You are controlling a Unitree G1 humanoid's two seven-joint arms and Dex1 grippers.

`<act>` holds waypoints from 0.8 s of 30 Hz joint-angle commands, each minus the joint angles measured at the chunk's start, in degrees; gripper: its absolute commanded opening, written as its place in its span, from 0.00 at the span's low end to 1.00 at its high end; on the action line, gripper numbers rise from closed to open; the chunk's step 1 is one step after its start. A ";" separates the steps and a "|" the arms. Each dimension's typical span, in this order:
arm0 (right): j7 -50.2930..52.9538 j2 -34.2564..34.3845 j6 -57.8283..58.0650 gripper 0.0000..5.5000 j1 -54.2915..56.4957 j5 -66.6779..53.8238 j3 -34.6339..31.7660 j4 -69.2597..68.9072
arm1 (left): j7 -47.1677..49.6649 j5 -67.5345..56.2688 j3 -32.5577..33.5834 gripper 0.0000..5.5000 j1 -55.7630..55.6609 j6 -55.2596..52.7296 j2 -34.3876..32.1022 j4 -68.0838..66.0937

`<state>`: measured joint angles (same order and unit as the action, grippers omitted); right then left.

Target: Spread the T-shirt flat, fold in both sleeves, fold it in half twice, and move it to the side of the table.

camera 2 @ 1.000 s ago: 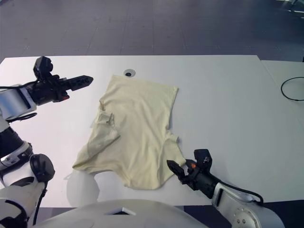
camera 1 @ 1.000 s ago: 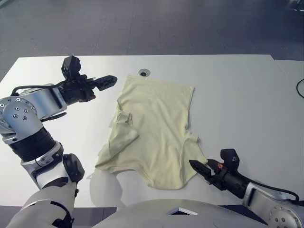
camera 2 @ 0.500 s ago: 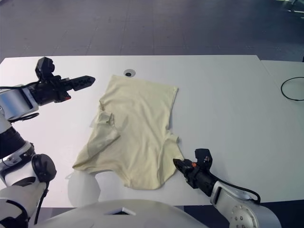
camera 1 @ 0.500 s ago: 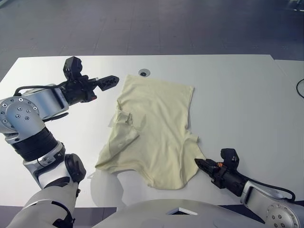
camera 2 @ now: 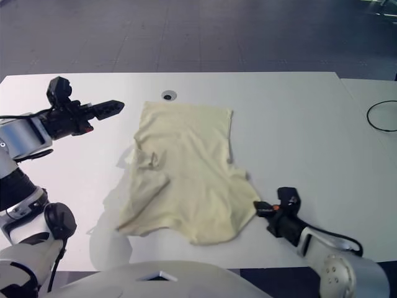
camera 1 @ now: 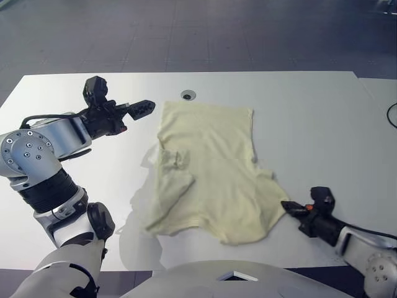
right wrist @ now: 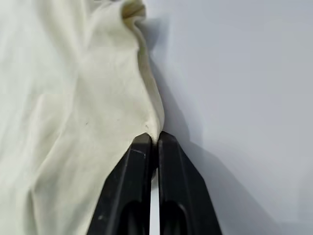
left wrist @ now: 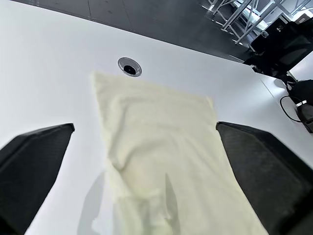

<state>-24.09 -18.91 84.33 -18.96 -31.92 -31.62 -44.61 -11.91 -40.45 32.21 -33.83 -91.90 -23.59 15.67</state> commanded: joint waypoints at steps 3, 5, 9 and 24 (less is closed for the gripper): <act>-1.60 -8.87 -4.13 0.00 3.62 1.32 -2.76 7.96 | 0.46 1.03 0.48 0.98 0.35 -0.51 0.55 0.87; -1.51 -8.81 -3.24 0.00 5.41 0.01 -2.28 6.69 | 0.48 1.11 0.56 0.98 0.57 -0.51 0.83 1.15; -0.32 -6.85 1.88 0.00 11.75 -3.10 -3.16 0.70 | 0.65 1.11 0.99 0.98 1.41 -0.55 1.62 2.10; 4.25 -1.03 8.12 0.00 11.18 -7.93 0.62 -7.08 | 3.51 0.21 2.37 0.98 3.70 -0.55 5.28 5.47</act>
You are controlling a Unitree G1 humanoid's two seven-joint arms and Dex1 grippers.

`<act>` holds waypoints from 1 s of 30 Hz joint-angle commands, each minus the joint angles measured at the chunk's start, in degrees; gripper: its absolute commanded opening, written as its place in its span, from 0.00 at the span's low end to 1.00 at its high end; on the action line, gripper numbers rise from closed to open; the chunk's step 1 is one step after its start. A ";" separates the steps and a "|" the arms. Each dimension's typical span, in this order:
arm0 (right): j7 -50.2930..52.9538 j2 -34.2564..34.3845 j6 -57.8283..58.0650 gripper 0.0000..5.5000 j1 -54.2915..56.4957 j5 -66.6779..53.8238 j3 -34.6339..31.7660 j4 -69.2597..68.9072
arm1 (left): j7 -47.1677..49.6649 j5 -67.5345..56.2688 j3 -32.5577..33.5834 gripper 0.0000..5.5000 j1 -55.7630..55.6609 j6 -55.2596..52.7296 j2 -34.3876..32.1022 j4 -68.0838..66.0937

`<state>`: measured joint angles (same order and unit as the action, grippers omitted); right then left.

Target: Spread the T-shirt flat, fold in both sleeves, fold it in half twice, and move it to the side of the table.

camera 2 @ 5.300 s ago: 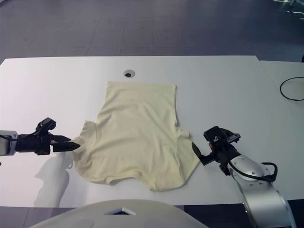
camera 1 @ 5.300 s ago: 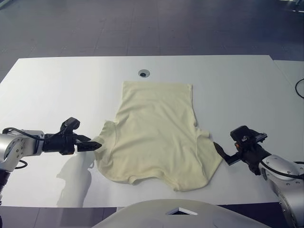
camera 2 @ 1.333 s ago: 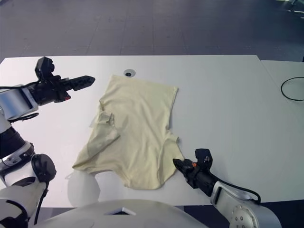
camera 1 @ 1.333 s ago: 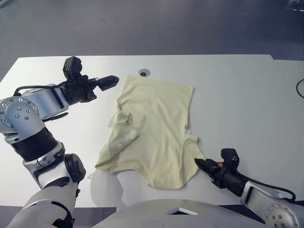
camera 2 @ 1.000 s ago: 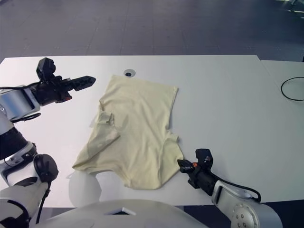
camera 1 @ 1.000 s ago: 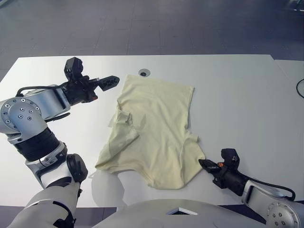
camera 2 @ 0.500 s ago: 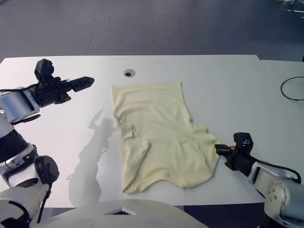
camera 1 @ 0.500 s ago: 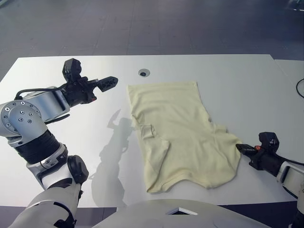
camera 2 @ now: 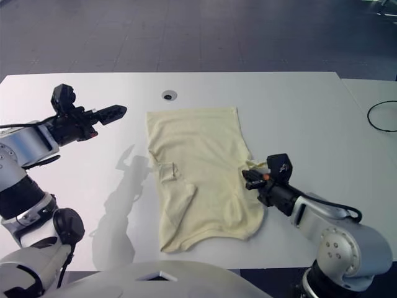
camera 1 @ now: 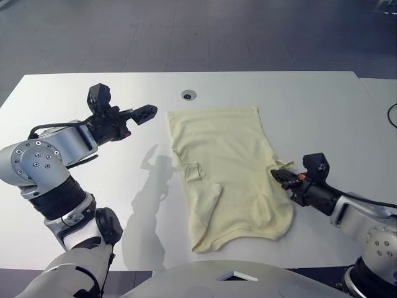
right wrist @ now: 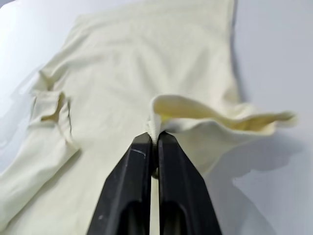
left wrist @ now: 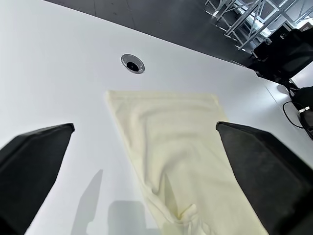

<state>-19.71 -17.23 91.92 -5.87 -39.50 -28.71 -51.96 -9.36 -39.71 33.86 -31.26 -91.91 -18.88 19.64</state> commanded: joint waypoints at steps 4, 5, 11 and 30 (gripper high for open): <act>-1.75 -8.63 0.41 0.00 -3.48 1.09 -5.43 4.51 | 1.93 -1.28 1.67 0.98 2.37 -0.59 1.31 3.02; -2.14 -9.88 0.20 0.00 -3.77 1.42 -5.56 5.68 | 2.24 -1.58 1.95 0.98 2.74 -0.59 1.53 3.45; -4.01 -14.78 -4.24 0.00 -6.92 3.79 -3.20 11.48 | 4.21 -3.08 2.24 0.98 4.31 -0.58 3.87 5.44; -7.47 -23.68 -11.50 0.00 -11.00 6.42 0.17 14.87 | 9.00 -7.59 4.30 0.98 6.43 -0.57 5.75 8.12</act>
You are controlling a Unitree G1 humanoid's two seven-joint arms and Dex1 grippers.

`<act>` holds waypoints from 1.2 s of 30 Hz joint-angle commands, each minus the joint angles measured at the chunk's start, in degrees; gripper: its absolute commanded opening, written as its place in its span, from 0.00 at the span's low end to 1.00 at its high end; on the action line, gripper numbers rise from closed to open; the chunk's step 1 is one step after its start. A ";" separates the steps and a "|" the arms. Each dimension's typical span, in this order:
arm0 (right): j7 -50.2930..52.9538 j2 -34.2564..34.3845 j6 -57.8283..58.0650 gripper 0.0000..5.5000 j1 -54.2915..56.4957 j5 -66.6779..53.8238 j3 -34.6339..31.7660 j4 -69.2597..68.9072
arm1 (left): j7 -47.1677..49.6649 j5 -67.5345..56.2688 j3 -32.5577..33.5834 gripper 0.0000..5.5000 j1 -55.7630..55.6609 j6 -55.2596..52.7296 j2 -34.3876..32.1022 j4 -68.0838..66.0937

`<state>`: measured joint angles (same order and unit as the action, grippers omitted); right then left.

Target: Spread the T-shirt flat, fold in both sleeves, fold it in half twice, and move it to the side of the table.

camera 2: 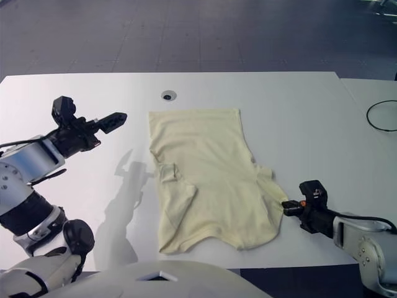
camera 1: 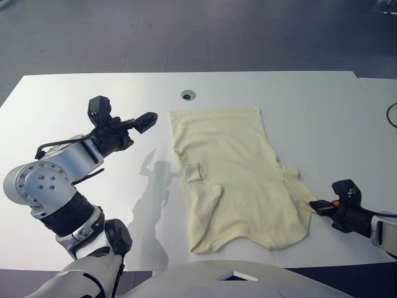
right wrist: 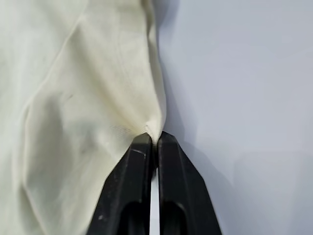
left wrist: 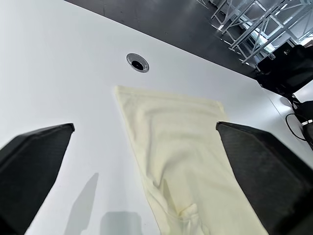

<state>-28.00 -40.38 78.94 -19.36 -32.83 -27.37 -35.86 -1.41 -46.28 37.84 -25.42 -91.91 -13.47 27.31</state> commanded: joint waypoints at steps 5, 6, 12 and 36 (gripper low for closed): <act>0.24 -0.31 9.59 0.00 9.58 -4.10 -3.59 -6.74 | 2.62 -2.58 1.22 0.98 1.39 -0.58 0.78 1.33; 0.16 -0.15 11.13 0.00 10.76 -4.76 -3.66 -7.65 | 2.92 -2.83 1.41 0.98 1.72 -0.58 0.99 1.70; 0.84 0.84 13.54 0.00 12.54 -9.73 -2.90 -10.81 | 4.90 -4.35 2.10 0.98 2.79 -0.57 2.18 2.89; 30.49 25.90 13.54 0.28 24.43 -25.62 12.48 -3.60 | 8.31 -6.01 -0.14 0.98 0.66 -0.56 2.74 -0.27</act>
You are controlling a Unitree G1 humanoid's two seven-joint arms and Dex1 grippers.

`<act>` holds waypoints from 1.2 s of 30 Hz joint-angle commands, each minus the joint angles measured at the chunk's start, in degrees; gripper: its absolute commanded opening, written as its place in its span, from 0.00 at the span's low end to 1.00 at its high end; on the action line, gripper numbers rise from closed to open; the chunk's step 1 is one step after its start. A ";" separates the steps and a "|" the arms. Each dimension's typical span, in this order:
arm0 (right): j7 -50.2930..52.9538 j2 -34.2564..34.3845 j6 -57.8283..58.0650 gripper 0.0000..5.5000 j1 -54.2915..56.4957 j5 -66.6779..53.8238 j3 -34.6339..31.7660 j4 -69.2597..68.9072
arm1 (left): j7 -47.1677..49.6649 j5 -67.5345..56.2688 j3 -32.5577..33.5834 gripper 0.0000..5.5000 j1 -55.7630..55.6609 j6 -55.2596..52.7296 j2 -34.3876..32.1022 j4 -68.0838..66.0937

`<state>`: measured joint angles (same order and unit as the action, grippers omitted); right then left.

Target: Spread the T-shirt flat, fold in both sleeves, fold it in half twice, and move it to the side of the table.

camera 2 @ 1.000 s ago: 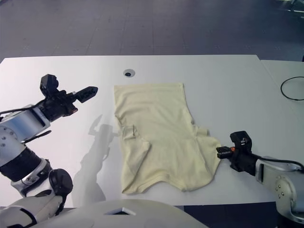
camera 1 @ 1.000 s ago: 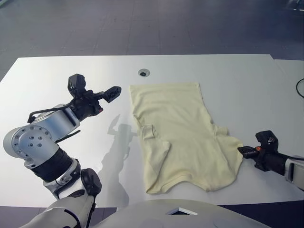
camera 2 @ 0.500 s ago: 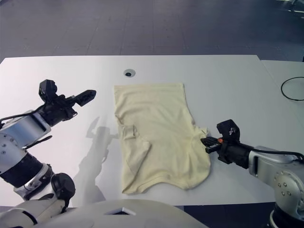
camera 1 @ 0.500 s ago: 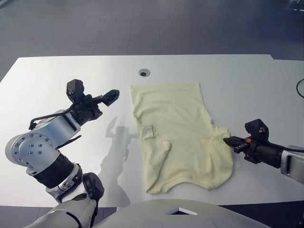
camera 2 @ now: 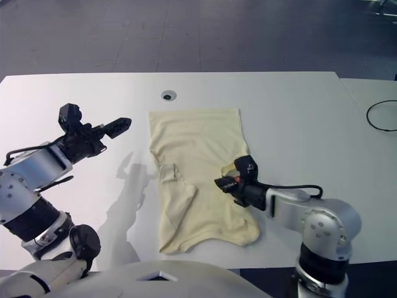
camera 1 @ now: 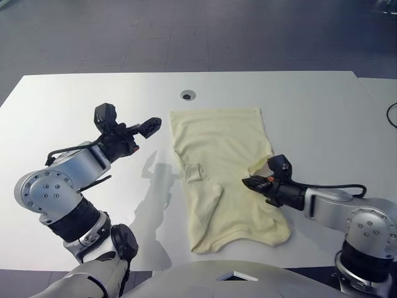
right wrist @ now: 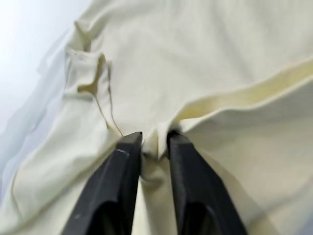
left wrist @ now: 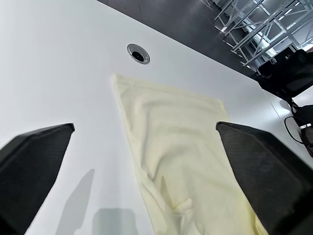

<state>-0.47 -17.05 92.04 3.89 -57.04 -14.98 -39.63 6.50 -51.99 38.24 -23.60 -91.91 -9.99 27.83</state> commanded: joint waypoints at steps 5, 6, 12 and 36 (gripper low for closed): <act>6.00 2.56 0.45 0.45 2.62 -6.88 -4.14 -0.18 | 0.37 -0.58 -0.76 0.98 -1.40 -0.57 -1.18 -1.37; 5.57 0.50 0.45 0.49 3.63 -7.75 -5.62 -0.20 | 0.31 -0.71 -0.82 0.98 -1.31 -0.57 -1.35 -1.29; -8.41 -22.58 -5.85 0.68 6.54 -7.08 -12.50 -2.86 | -11.06 0.36 -13.81 0.98 6.01 4.29 -14.81 7.11; -42.99 -51.51 -132.47 0.98 -38.86 70.30 12.12 30.61 | -49.05 59.16 -50.73 0.98 51.85 104.81 -50.11 -0.49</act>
<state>-41.48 -63.66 -18.45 -33.25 0.16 -8.20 -13.88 -38.73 -5.92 -5.91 24.21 -8.01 -54.43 32.96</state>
